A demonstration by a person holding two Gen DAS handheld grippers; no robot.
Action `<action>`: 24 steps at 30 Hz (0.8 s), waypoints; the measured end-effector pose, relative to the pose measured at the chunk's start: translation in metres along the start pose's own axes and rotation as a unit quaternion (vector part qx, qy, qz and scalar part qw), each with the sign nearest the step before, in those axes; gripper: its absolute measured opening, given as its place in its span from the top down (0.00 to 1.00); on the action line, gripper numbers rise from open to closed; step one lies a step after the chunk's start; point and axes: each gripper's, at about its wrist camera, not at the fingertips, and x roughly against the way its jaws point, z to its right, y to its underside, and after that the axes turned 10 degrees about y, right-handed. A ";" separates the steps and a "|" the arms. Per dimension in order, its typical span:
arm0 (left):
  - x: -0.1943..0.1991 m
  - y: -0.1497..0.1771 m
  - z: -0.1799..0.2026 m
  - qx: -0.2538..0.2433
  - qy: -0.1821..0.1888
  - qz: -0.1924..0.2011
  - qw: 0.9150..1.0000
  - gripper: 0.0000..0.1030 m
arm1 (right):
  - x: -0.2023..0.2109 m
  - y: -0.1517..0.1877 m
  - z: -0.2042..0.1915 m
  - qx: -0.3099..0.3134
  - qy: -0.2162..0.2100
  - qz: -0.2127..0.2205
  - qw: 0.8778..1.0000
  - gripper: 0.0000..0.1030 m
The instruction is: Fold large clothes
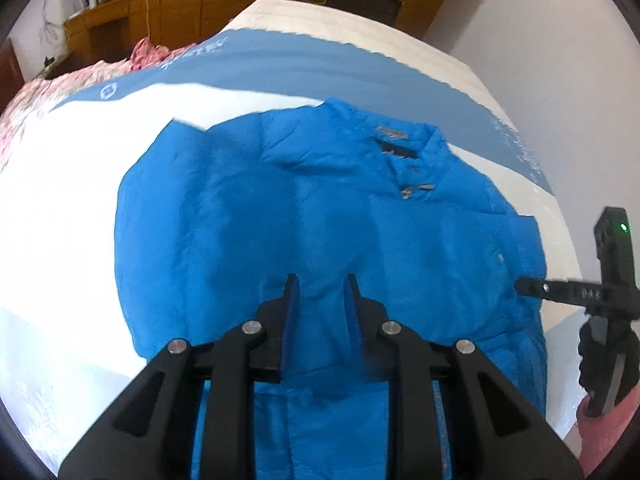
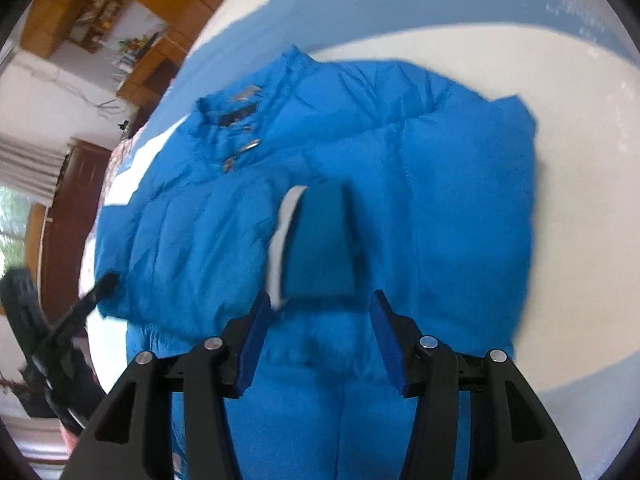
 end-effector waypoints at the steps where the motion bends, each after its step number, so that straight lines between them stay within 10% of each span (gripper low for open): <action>1: 0.000 0.001 -0.003 0.003 0.001 -0.001 1.000 0.78 | -0.004 -0.002 -0.001 0.000 -0.006 -0.003 1.000 0.50; 6: 0.016 0.006 -0.007 0.005 0.002 0.003 1.000 0.78 | -0.013 -0.007 -0.015 0.022 -0.028 -0.002 0.999 0.88; 13: 0.032 -0.007 -0.020 0.015 -0.026 0.035 0.999 0.77 | 0.051 0.006 -0.002 0.044 0.043 0.089 0.994 0.91; 24: -0.012 -0.004 -0.051 0.042 -0.053 -0.005 0.998 0.77 | 0.021 0.017 0.046 -0.007 0.072 0.047 0.996 0.91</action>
